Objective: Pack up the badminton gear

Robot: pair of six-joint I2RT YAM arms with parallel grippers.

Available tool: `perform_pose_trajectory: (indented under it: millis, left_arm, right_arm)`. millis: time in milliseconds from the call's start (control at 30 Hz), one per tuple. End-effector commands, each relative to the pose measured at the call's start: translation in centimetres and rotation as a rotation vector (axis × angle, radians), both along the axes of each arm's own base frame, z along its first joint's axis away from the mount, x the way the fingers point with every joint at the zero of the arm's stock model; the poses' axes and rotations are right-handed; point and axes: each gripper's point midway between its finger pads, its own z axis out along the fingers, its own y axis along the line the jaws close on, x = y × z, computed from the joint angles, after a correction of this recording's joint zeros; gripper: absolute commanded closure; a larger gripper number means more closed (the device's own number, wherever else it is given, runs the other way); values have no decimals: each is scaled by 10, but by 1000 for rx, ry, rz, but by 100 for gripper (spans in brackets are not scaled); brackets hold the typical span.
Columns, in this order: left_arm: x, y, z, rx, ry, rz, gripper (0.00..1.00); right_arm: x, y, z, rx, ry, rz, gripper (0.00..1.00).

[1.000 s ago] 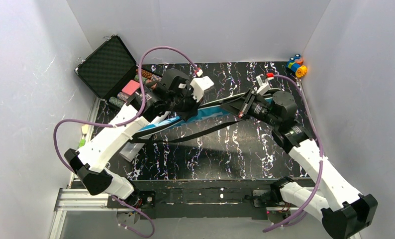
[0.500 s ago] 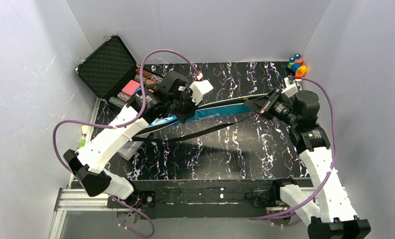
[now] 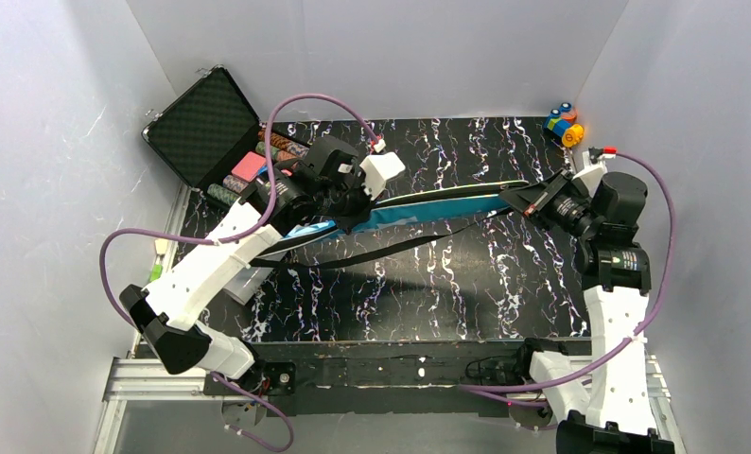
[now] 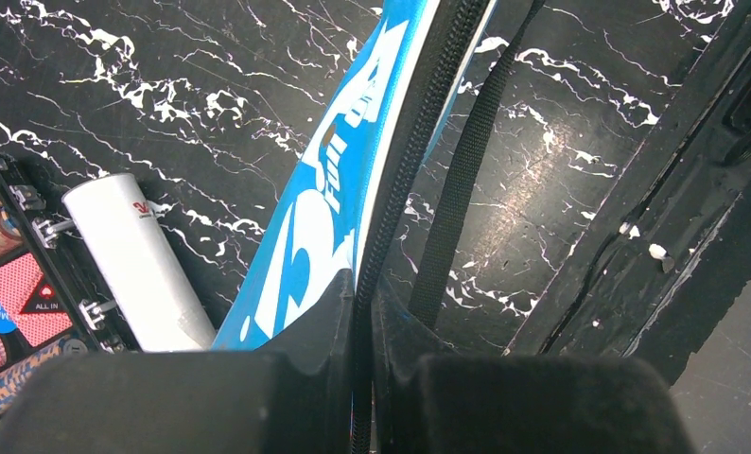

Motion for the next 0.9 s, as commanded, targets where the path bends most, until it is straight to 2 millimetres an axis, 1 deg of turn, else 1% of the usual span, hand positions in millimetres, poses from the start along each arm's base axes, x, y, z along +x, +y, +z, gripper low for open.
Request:
perform_pose_trajectory:
  millis: [0, 167, 333, 533, 700, 767, 867]
  left_arm:
    - [-4, 9, 31, -61, -78, 11, 100]
    - [-4, 9, 30, -60, -66, 19, 100]
    - [-5, 9, 33, -69, -67, 22, 100]
    - [1, 12, 30, -45, -72, 50, 100]
    - [1, 13, 25, -30, -65, 50, 100]
    - [1, 13, 24, -25, -64, 48, 100]
    - [-1, 14, 23, -23, -62, 46, 100]
  right_arm:
    - [4, -18, 21, -89, -67, -71, 99]
    - [11, -37, 20, -146, -56, -152, 99]
    - [17, -54, 25, -195, -50, -222, 99]
    - [20, -74, 27, -257, -36, -314, 99]
    - [26, -91, 22, -305, -8, -382, 99]
    - [29, -96, 21, -313, -2, -399, 99]
    - [34, -101, 14, -309, 22, -407, 99]
